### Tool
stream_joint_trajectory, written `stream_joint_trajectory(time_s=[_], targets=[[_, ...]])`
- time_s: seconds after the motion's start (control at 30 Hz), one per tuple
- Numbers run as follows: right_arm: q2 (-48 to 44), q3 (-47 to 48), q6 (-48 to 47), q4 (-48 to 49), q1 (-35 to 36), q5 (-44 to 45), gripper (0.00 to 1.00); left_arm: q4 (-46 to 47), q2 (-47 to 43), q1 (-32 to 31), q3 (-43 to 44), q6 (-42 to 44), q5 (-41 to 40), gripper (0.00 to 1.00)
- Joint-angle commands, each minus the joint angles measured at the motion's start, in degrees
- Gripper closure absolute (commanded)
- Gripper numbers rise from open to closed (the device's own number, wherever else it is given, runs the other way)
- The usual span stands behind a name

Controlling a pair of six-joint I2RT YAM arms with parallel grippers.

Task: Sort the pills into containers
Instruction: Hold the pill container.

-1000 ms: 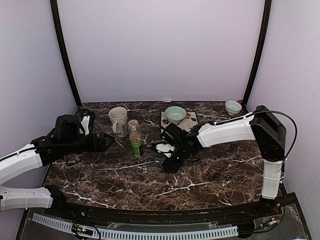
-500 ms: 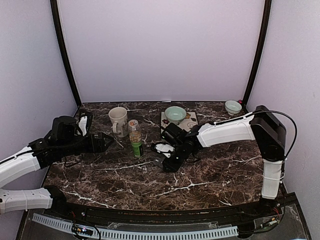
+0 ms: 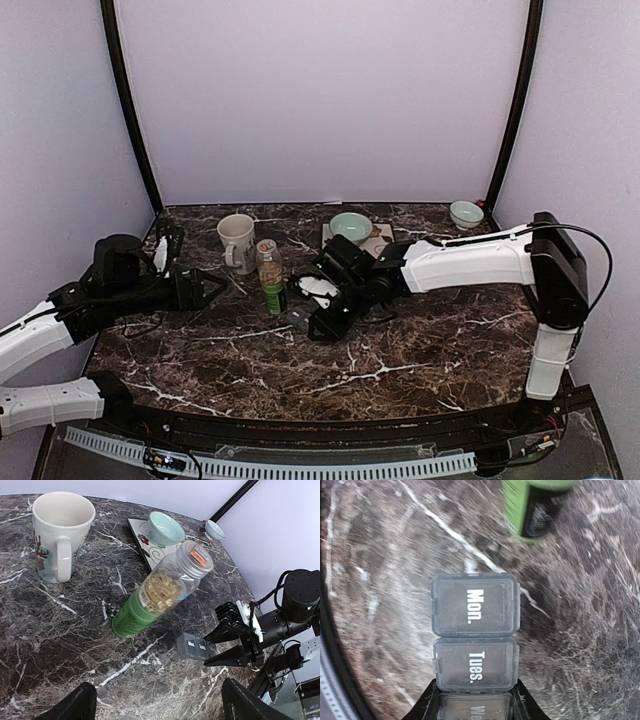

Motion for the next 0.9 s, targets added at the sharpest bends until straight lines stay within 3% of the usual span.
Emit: stream_joint_trajectory(time_s=[0.0, 0.53, 0.87], targets=[[-4.2, 2.4, 5.7, 0.7, 3.2, -1.1, 0.73, -0.4, -2.7, -0.3, -1.8, -1.0, 6.0, 0.10], [-12.4, 3.2, 19.6, 8.0, 9.7, -2.1, 0.72, 6.7, -4.2, -3.8, -2.8, -4.5, 20.8, 0.09], [-19.8, -2.2, 28.0, 15.5, 9.7, -6.5, 0.71, 13.6, -2.1, -10.8, -2.7, -6.7, 19.7, 0.09]])
